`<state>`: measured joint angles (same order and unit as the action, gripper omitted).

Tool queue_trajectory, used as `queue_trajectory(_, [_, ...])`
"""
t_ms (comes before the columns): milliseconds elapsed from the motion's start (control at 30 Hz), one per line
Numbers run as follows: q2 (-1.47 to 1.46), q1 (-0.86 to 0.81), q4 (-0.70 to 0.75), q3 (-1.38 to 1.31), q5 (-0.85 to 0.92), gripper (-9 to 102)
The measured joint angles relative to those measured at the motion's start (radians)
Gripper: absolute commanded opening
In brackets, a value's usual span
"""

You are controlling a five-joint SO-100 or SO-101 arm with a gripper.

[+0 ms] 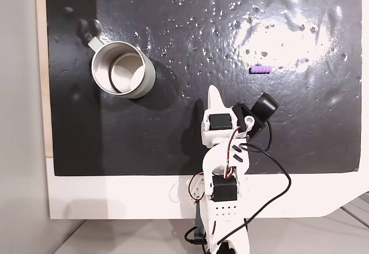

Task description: Grasp a pengrip and put it in the cup.

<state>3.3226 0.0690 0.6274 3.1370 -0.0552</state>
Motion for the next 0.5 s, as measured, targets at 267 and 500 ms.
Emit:
queue_trajectory(267, [0.000,0.000,0.000,0.000,0.003,0])
queue_trajectory(500, [0.002,0.000,0.052,-0.009,0.051,0])
